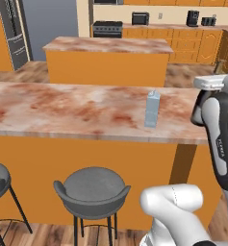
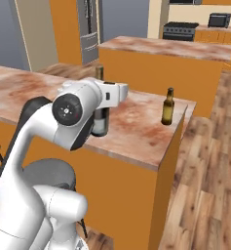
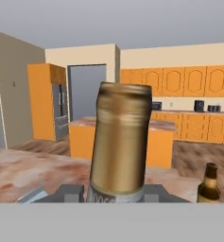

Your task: Move the drinks to the dining counter.

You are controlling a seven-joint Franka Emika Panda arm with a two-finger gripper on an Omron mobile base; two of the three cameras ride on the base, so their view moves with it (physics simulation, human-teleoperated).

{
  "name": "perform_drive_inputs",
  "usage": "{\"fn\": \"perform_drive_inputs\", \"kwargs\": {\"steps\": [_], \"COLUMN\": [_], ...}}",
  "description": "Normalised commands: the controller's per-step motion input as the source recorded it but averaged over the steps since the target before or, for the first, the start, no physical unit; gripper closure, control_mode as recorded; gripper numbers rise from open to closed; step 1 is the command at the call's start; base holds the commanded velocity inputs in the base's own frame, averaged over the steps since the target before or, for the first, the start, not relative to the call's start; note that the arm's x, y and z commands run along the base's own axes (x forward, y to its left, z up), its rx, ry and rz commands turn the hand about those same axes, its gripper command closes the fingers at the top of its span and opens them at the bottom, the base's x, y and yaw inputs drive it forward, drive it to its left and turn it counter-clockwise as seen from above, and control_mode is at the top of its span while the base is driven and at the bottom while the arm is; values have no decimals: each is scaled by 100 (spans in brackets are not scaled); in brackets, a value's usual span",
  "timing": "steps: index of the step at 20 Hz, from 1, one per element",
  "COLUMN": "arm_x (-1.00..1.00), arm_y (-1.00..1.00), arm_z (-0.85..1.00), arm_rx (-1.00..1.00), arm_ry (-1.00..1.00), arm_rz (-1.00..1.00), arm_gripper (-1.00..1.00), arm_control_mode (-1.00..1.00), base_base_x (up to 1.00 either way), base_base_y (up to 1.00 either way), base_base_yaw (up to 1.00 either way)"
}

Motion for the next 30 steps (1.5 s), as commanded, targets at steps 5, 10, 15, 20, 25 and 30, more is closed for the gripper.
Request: {"fn": "perform_drive_inputs", "kwargs": {"steps": [5, 10, 15, 20, 25, 30], "arm_x": [36, 34, 30, 16, 13, 15], "arm_y": [-22, -29, -26, -1, -6, -10], "arm_z": [-2, -7, -26, -24, -8, 0], "arm_rx": [0, 0, -5, -16, -4, 6], "arm_ry": [2, 9, 7, 0, 0, 0], "arm_rz": [0, -3, -2, -5, -3, 0], "arm_gripper": [100, 100, 100, 100, 100, 100], "arm_control_mode": [-100, -100, -100, -100, -100, -100], "base_base_x": [0, 0, 0, 0, 0, 0], "base_base_y": [0, 0, 0, 0, 0, 0], "base_base_yaw": [0, 0, 0, 0, 0, 0]}}
